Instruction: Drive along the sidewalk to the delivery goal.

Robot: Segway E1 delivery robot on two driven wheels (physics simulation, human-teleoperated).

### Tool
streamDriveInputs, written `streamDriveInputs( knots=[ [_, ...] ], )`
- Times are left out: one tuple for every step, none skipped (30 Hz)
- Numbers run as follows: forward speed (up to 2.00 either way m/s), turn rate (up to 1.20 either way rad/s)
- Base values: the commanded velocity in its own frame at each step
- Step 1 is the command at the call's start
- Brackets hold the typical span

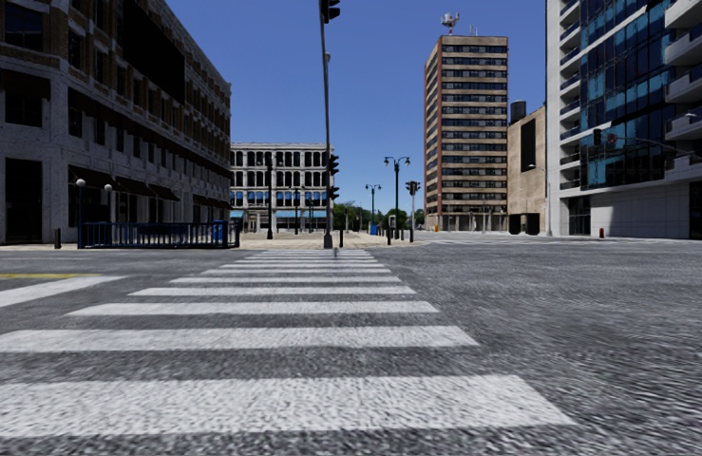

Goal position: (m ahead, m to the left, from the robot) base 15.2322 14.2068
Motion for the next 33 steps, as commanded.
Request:
streamDriveInputs(
  knots=[
    [1.46, 0.00],
    [1.46, 0.00],
    [1.46, 0.00],
    [1.46, 0.00],
    [1.46, 0.00],
    [1.50, 0.00],
    [1.56, 0.00],
    [1.62, 0.00],
    [1.62, 0.00],
    [1.66, 0.00],
    [1.68, 0.00],
    [1.68, 0.00],
    [1.68, 0.00],
    [1.68, 0.00],
    [1.68, 0.00],
    [1.69, 0.00],
    [1.69, 0.00],
    [1.69, 0.00],
    [1.69, 0.00],
    [1.69, 0.00],
    [1.69, 0.00],
    [1.69, 0.00],
    [1.69, 0.00],
    [1.70, 0.00],
    [1.72, 0.00],
    [1.72, 0.00],
    [1.74, 0.00],
    [1.75, 0.00],
    [1.76, 0.00],
    [1.76, 0.00],
    [1.76, 0.00],
    [1.76, 0.00],
    [1.76, 0.00]
  ],
)
